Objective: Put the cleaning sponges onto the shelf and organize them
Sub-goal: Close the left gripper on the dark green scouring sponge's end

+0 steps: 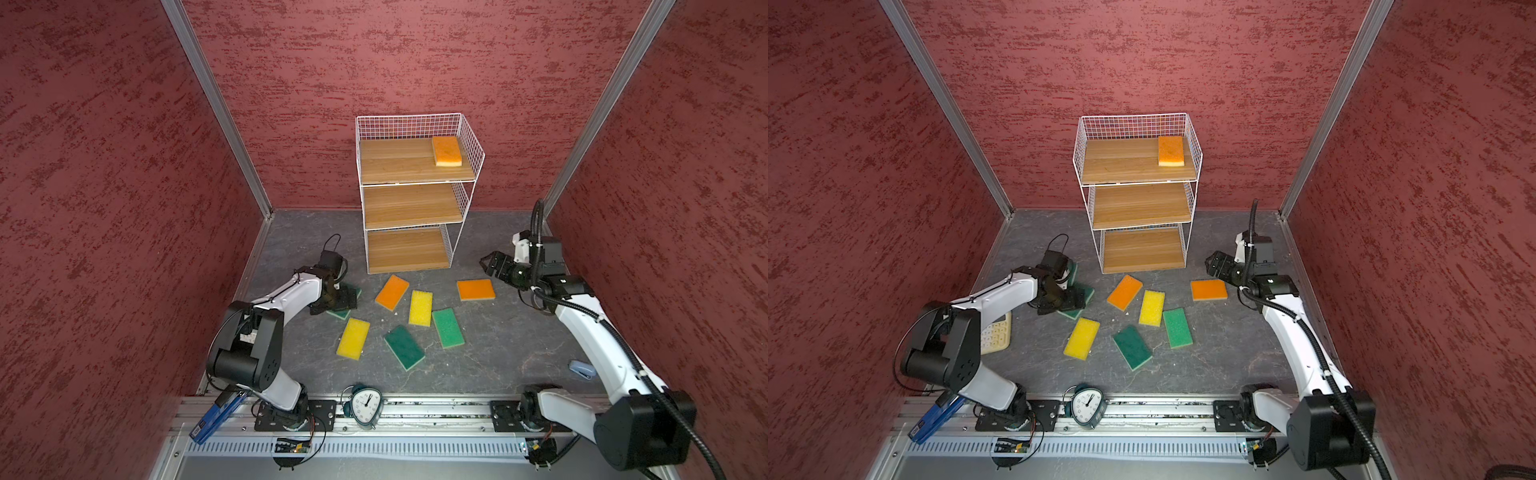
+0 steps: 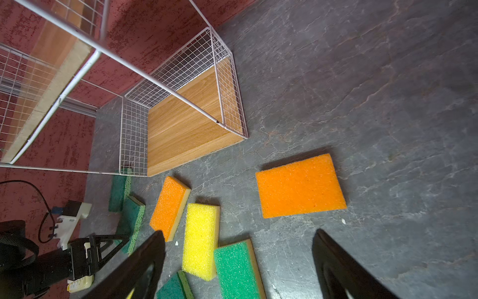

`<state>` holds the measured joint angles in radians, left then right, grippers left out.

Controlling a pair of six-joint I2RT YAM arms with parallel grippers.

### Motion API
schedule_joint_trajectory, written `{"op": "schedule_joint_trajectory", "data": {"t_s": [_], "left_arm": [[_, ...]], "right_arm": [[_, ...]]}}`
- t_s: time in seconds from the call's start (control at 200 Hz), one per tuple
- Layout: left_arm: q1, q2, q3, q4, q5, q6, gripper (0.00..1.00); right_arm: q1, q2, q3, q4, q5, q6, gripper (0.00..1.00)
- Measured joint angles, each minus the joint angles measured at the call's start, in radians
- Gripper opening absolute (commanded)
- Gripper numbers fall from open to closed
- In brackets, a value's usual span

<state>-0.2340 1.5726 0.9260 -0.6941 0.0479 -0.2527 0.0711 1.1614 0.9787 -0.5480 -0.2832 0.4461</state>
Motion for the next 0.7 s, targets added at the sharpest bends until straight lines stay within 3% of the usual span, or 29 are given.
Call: {"op": "schedule_joint_trajectory", "data": {"t_s": [0.701], "left_arm": [[-0.057,0.097,0.082,-0.036,-0.042,0.052,1.00]], "right_arm": [[-0.009,-0.002,-0.028,-0.003,0.022,-0.013,0.91]]}}
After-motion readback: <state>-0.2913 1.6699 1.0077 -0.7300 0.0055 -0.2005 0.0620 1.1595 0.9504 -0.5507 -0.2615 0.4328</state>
